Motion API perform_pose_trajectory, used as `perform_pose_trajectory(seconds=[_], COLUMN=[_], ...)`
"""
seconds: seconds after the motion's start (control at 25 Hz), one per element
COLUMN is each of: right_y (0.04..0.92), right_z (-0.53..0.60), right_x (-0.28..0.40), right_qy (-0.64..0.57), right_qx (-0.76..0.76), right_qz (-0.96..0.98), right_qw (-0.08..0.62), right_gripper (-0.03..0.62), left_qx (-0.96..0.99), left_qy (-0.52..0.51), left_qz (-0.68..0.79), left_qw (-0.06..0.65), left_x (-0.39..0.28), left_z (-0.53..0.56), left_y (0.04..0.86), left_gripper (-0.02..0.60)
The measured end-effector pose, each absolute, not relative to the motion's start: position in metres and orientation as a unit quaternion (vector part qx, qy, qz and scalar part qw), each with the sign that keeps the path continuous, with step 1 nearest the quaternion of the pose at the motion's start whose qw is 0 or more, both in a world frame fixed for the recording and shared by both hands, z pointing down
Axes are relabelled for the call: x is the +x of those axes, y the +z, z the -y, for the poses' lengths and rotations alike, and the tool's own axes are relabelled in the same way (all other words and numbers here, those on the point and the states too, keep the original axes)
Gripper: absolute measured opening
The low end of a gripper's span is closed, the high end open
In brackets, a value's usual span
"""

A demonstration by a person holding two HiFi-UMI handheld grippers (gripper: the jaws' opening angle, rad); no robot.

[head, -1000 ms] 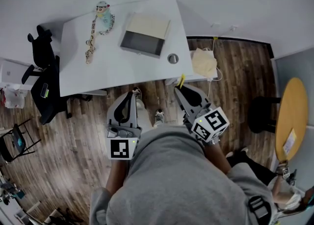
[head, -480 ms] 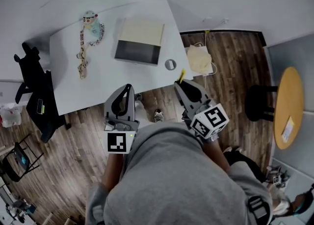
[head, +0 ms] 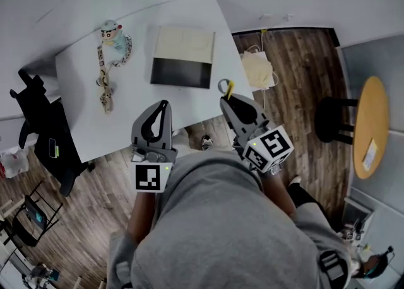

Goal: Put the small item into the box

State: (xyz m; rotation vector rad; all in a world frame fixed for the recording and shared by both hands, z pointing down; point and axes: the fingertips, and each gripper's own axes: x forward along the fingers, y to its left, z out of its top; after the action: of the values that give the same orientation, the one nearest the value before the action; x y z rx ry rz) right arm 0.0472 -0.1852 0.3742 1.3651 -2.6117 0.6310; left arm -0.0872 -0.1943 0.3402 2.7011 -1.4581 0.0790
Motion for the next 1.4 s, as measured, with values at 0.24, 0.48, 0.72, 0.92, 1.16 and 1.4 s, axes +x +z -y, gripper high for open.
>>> perform_pose_trajectory(seconds=[0.24, 0.48, 0.72, 0.92, 1.16, 1.4], right_y=[0.390, 0.417, 0.448, 0.488, 0.534, 0.566], right_z=[0.210, 0.237, 0.258, 0.266, 0.270, 0.275], right_x=[0.028, 0.009, -0.003, -0.008, -0.013, -0.021], right_qy=[0.217, 0.223, 0.234, 0.245, 0.272, 0.273], right_qx=[0.454, 0.448, 0.434, 0.408, 0.378, 0.349], right_qz=[0.859, 0.856, 0.852, 0.846, 0.833, 0.824], right_qw=[0.097, 0.132, 0.175, 0.239, 0.300, 0.354], right_gripper=[0.064, 0.064, 0.064, 0.064, 0.064, 0.064], left_qx=[0.888, 0.896, 0.900, 0.905, 0.910, 0.909], left_qy=[0.030, 0.042, 0.051, 0.050, 0.056, 0.058], left_qz=[0.456, 0.437, 0.427, 0.415, 0.402, 0.402], left_qw=[0.052, 0.060, 0.075, 0.081, 0.087, 0.094], left_x=[-0.098, -0.108, -0.115, -0.112, -0.111, -0.118], left_z=[0.219, 0.241, 0.260, 0.269, 0.279, 0.286], left_y=[0.351, 0.370, 0.385, 0.394, 0.404, 0.411], left_gripper=[0.035, 0.035, 0.035, 0.035, 0.035, 0.035])
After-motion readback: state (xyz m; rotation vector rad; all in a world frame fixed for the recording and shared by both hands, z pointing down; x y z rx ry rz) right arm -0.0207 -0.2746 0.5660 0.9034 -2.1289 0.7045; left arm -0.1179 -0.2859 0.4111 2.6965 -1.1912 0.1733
